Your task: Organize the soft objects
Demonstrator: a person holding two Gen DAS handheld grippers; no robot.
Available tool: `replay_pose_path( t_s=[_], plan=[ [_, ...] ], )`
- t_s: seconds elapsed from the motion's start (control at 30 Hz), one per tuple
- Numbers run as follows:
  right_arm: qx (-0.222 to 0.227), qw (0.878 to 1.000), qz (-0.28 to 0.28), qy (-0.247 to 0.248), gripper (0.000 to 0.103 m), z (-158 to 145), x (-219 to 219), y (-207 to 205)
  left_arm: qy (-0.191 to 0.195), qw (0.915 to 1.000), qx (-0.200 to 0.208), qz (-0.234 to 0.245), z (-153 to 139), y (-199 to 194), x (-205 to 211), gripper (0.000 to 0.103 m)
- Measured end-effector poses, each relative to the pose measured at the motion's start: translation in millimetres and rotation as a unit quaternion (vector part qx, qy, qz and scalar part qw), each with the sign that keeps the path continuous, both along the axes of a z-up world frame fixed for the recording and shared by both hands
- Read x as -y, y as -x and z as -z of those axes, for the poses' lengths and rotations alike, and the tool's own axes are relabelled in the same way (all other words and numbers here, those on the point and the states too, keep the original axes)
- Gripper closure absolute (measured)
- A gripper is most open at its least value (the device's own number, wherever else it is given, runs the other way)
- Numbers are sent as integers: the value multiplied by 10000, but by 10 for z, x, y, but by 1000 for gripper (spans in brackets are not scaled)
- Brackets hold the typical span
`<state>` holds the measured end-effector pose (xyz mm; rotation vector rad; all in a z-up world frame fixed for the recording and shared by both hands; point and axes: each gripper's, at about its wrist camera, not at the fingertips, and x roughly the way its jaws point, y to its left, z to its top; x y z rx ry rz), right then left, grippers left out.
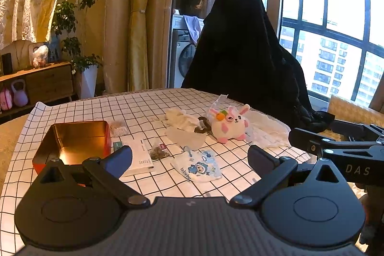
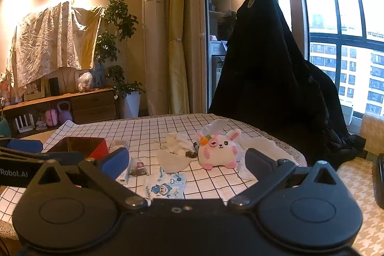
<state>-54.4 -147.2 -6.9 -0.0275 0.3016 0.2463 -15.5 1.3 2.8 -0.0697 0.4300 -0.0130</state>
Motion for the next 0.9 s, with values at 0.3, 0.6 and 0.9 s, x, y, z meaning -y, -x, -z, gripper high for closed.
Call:
replay_pose_path(
  t_s=[0.3,0.6,0.9],
  plan=[
    [-9,10000,20,54,0,13,-10,-10,80,9999,10,95,3,-4,-32,0],
    [1,10000,36,89,0,16,-22,-12,120,9999,31,97,7,4,-50,0],
    [-41,9998,84,165,1,19,-60,10,228,9996,-81,141,44,10,-94,0]
  ],
)
